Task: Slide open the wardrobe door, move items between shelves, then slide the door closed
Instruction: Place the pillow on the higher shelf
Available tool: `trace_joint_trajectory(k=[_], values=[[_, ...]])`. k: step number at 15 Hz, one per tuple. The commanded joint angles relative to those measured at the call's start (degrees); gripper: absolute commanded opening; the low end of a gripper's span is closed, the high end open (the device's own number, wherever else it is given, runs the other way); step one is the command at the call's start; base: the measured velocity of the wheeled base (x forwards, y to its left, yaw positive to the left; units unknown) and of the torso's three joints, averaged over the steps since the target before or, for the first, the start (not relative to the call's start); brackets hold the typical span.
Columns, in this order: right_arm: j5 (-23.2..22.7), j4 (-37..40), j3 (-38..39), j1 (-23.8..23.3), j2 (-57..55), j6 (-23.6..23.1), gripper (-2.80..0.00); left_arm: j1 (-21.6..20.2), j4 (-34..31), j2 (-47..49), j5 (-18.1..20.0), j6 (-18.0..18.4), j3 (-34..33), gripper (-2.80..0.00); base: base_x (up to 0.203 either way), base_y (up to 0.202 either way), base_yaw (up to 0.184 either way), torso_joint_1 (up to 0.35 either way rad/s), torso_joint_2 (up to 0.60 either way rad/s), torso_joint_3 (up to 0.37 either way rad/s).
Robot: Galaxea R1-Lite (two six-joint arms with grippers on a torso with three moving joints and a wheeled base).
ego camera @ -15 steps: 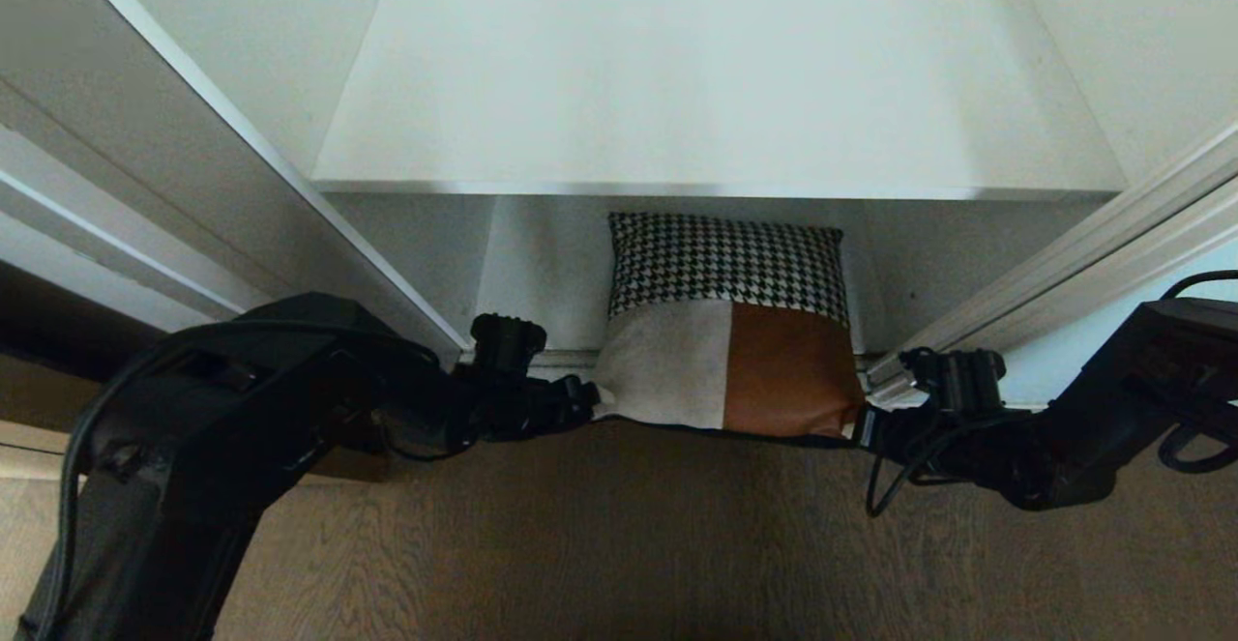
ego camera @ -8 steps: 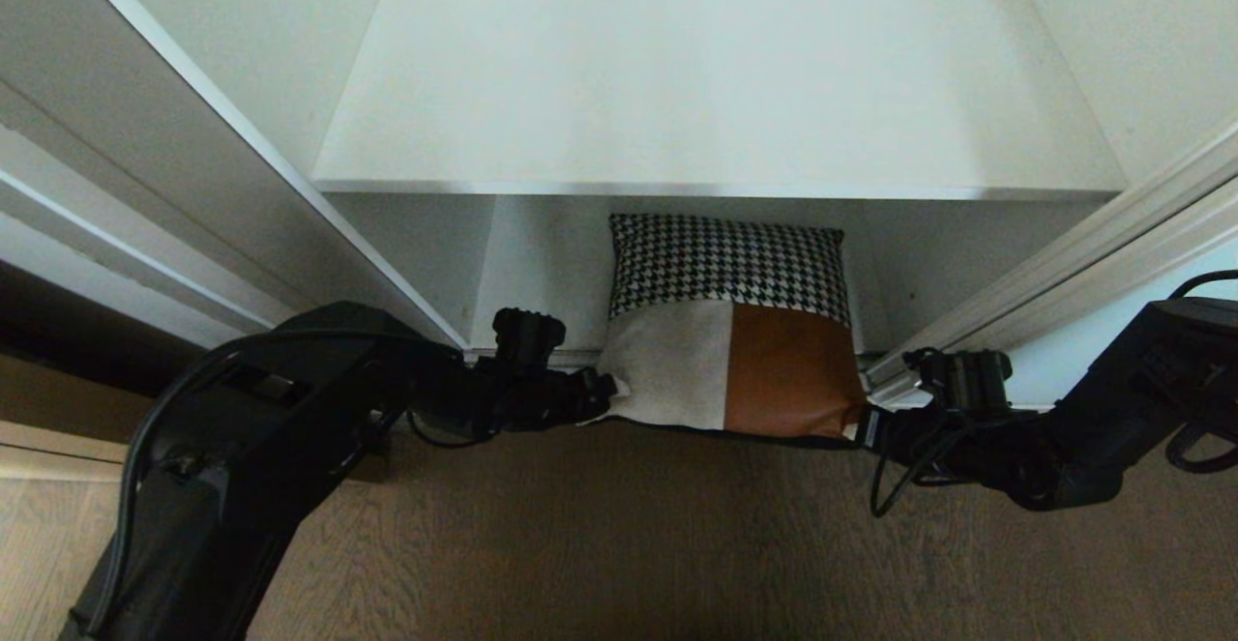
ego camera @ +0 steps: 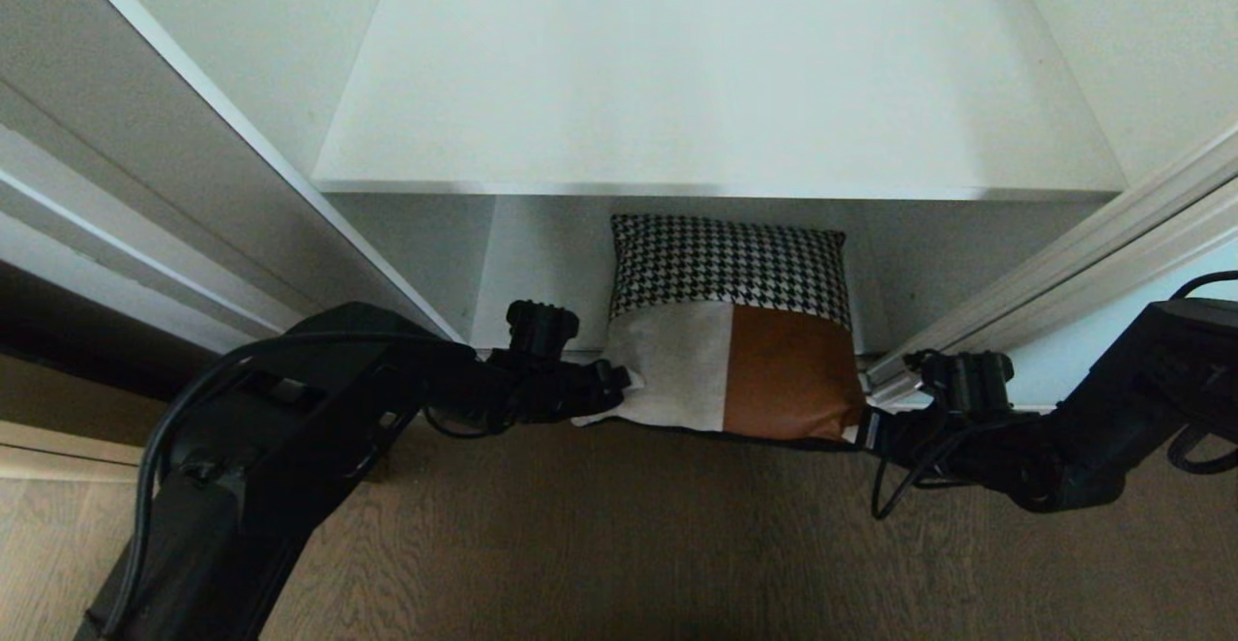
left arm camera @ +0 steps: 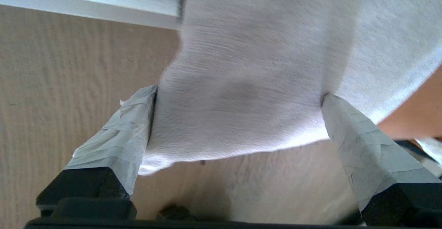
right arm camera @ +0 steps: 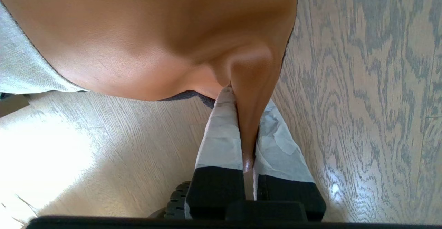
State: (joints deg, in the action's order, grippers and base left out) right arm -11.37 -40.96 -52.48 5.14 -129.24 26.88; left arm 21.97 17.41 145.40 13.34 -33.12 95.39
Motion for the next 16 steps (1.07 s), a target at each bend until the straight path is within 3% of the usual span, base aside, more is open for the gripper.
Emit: trace_joint_trajectory(k=[1, 12, 16], values=[[-0.1, -0.3, -0.2, 0.0, -0.2, 0.1, -2.8, 0.3, 0.2, 0.1, 1.6, -0.3, 0.1, 0.0, 0.0, 0.0, 0.0, 0.0, 0.0, 0.0], [-0.2, -0.3, 0.0, -0.1, 0.1, 0.1, -2.8, 0.8, -1.9, 1.4, 1.5, -0.2, 2.3, 0.0, 0.0, 0.0, 0.0, 0.0, 0.0, 0.0], [-0.6, -0.4, 0.0, 0.0, 0.2, 0.1, -2.8, 0.8, -2.3, 0.8, 1.3, -1.7, 2.0, 0.0, 0.0, 0.0, 0.0, 0.0, 0.0, 0.0]])
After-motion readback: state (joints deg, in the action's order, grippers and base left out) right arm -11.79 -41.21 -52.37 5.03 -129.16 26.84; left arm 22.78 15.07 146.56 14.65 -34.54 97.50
